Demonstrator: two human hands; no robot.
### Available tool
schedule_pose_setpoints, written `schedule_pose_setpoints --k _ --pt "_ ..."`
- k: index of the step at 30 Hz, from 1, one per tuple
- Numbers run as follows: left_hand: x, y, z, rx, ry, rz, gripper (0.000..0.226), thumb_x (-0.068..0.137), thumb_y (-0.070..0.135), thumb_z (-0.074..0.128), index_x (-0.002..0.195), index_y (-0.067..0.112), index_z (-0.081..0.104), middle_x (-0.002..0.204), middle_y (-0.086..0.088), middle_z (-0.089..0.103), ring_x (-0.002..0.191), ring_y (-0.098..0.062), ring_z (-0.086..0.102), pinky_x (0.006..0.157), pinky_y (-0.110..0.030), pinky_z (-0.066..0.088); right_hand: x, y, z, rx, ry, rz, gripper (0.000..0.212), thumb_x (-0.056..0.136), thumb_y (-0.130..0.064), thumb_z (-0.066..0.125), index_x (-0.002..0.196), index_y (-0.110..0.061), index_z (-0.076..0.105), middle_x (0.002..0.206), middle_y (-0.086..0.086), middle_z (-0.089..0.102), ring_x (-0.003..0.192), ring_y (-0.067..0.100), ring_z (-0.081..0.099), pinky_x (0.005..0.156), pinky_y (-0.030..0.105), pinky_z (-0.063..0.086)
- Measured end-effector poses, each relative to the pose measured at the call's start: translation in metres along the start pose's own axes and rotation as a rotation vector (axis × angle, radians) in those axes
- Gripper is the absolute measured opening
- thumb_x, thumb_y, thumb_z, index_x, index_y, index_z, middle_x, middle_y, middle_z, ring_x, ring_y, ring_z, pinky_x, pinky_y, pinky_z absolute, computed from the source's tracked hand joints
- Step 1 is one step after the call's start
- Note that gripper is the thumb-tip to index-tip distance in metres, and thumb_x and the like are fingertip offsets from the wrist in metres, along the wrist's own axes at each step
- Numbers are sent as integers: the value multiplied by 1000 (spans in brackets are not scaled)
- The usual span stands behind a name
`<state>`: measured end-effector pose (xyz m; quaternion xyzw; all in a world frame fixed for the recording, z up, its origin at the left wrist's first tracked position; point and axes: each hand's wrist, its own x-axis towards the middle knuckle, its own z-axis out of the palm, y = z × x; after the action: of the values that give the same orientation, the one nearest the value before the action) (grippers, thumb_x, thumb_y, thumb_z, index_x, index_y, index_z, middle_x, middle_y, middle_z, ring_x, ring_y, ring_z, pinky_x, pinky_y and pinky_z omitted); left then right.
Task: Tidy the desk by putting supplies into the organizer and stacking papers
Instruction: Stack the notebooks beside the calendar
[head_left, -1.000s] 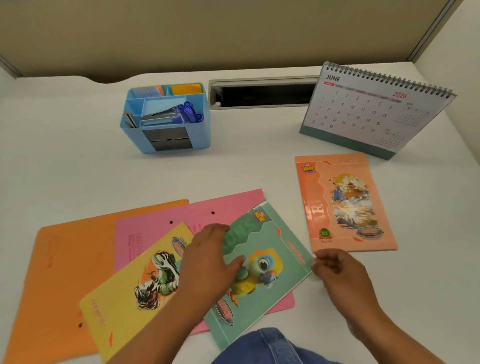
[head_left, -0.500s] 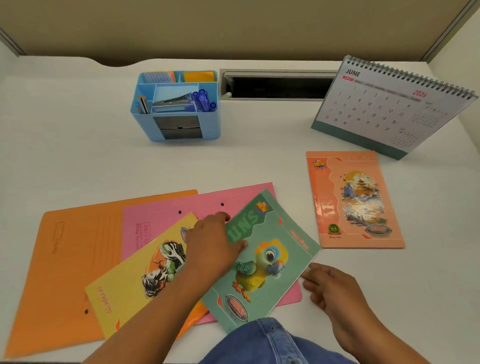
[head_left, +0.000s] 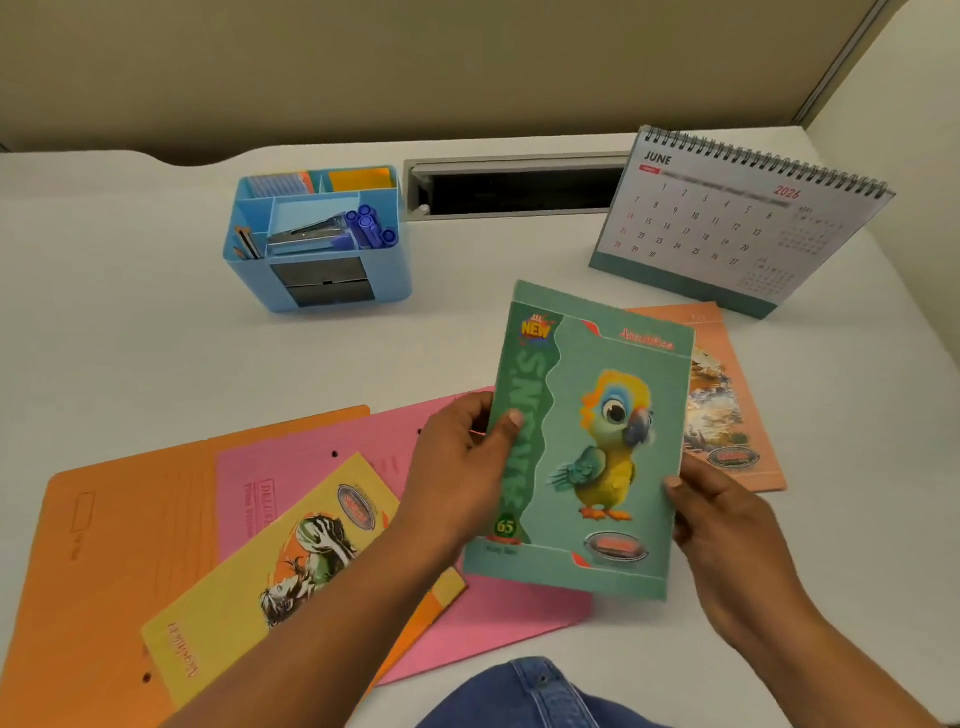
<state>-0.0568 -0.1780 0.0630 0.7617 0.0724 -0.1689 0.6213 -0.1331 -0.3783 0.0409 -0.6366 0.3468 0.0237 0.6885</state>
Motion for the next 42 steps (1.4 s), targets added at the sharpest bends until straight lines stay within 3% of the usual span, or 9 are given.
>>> schedule_pose_setpoints --k 4,9,15,22,26,33,35,38,42 --pt "24 -7 42 82 -115 -41 27 80 38 61 93 20 75 84 5 76 78 -15 73 78 -44 59 41 -13 -42 -147 104 -58 30 95 -3 52 111 -18 72 105 2 74 95 25 70 91 46 53" --pt "51 -10 93 134 -158 -93 16 88 26 65 89 12 74 83 0 74 72 -15 68 62 -26 50 88 -24 -77 -367 177 -134 33 92 -3 55 110 -24 73 97 -6 74 91 19 70 93 47 53" --pt "75 -15 115 225 -146 -157 22 85 26 65 90 6 74 85 -8 73 78 -24 68 65 -34 52 133 -27 -89 -509 213 -187 31 89 -7 61 105 -31 72 89 -4 74 85 25 70 86 49 55" --pt "79 -18 119 261 -107 -152 36 86 21 65 53 14 50 50 3 47 46 -12 43 45 -22 30 147 -23 -87 -646 251 -169 30 88 -10 60 115 -21 70 97 -2 66 89 23 63 87 38 51" --pt "79 -20 120 255 -90 -153 43 86 21 65 49 18 43 41 8 41 40 -8 38 42 -21 27 148 -21 -87 -687 260 -165 34 89 -14 62 122 -17 66 109 4 67 99 27 63 93 42 50" --pt "78 -27 118 217 -65 -128 21 85 21 64 65 14 59 55 5 51 52 -14 47 51 -24 34 148 -18 -78 -717 181 -181 27 87 -16 67 113 -19 69 94 -1 69 86 25 68 86 46 54" --pt "77 -26 117 207 -70 -110 6 85 20 63 83 19 68 65 8 60 62 -14 58 56 -25 42 149 -17 -75 -712 196 -184 29 86 -16 69 115 -18 67 94 -1 68 86 25 67 86 45 54" --pt "78 -25 115 223 -92 -84 22 86 21 61 106 28 67 77 10 65 75 -13 63 58 -23 43 150 -16 -74 -735 204 -204 33 86 -19 69 119 -19 65 95 -1 66 86 25 66 85 44 54" --pt "81 -24 117 264 -106 -74 28 85 22 61 112 26 66 91 3 71 84 -17 66 64 -24 46 151 -16 -73 -751 217 -224 35 88 -19 69 123 -19 64 92 -2 63 86 25 64 84 40 53"
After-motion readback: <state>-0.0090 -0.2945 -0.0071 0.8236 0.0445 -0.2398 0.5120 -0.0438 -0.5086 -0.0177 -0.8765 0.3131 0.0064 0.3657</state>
